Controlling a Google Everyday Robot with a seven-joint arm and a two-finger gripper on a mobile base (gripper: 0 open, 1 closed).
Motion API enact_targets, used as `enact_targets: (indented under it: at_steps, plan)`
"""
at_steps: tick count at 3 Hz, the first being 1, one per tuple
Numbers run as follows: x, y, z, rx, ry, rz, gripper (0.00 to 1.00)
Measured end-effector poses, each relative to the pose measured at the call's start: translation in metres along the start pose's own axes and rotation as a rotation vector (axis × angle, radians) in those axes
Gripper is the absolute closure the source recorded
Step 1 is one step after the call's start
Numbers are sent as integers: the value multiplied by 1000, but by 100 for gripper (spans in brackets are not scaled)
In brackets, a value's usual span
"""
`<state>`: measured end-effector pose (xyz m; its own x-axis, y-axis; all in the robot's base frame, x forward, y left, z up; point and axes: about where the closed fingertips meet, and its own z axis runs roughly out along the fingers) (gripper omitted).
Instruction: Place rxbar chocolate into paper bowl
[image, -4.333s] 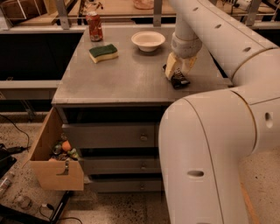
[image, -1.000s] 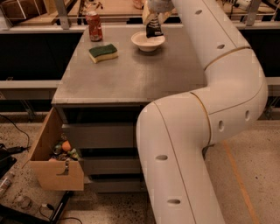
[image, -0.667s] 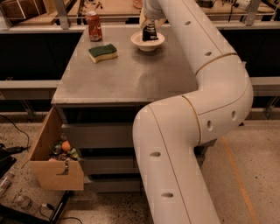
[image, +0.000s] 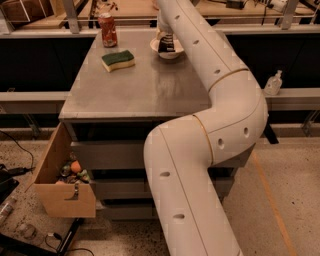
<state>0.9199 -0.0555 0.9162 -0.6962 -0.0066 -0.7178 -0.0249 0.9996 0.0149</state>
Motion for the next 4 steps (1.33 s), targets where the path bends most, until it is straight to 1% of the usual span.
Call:
enact_targets:
  at_steps: [1, 2, 3, 4]
  plan:
    - [-5, -7, 10, 47, -32, 54, 100]
    - [-10, -22, 9, 77, -59, 110, 100]
    - [-8, -21, 12, 77, -53, 110, 84]
    - [-6, -21, 16, 78, -48, 108, 59]
